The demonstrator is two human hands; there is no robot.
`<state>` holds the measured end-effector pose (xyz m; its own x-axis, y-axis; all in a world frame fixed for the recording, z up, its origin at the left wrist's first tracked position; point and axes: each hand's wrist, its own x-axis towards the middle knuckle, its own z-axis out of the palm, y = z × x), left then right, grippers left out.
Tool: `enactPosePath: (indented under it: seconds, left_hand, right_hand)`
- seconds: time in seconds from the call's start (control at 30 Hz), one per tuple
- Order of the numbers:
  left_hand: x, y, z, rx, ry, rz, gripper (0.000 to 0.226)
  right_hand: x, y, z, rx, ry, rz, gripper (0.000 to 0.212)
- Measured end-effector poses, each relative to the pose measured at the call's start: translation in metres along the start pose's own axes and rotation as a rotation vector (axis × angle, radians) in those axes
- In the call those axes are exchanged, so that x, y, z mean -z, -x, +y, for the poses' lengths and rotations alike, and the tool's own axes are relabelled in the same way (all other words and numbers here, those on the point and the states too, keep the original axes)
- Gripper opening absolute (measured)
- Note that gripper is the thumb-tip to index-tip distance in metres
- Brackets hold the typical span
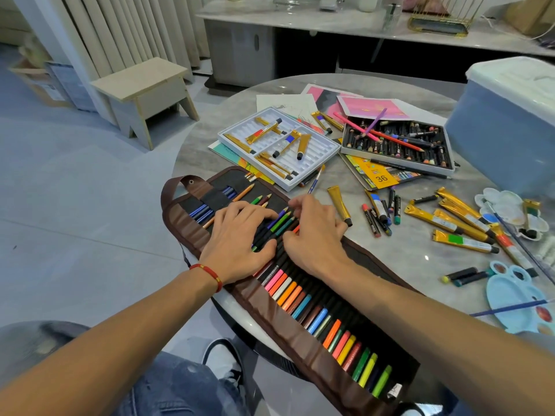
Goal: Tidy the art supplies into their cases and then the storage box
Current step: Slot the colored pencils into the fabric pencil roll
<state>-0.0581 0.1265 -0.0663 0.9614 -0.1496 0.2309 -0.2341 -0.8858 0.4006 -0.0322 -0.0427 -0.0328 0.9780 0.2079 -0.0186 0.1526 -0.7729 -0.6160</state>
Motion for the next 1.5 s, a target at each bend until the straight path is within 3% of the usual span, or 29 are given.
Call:
enactPosePath:
  seconds: [0.1,0.3,0.47,0.57,0.67,0.97,1.17,1.37,1.5]
  left_hand:
    - [0.001,-0.001,0.002,0.013,-0.012,-0.017,0.050]
    - [0.007,-0.014,0.028,0.107,-0.062,-0.055,0.047]
    - [0.004,-0.057,0.095,0.007,-0.017,-0.104,0.044]
    - [-0.003,-0.087,0.131,-0.026,0.040,-0.171,0.041]
    - [-0.019,-0.109,0.154,-0.065,0.037,-0.176,0.038]
    - [-0.035,-0.157,0.144,0.033,0.002,-0.248,0.043]
    - [-0.031,-0.159,0.136,0.082,0.020,-0.226,0.036]
    - [-0.025,-0.159,0.136,0.109,0.121,-0.194,0.032]
    - [-0.017,-0.168,0.138,0.230,0.337,-0.157,0.022]
  right_hand:
    - [-0.005,0.007,0.001,0.103,0.084,0.025,0.059]
    - [0.024,-0.003,0.008,0.194,0.268,-0.059,0.048]
    - [0.104,-0.043,0.073,0.001,0.356,-0.027,0.034]
    - [0.145,-0.054,0.129,-0.189,0.297,0.110,0.025]
    - [0.164,-0.063,0.168,-0.305,0.301,0.275,0.030]
    - [0.152,-0.096,0.194,-0.216,0.551,0.392,0.025]
    - [0.151,-0.102,0.204,-0.145,0.713,0.341,0.031]
    - [0.148,-0.100,0.205,-0.035,0.695,0.450,0.023]
    - [0.154,-0.097,0.199,0.032,0.464,0.452,0.011]
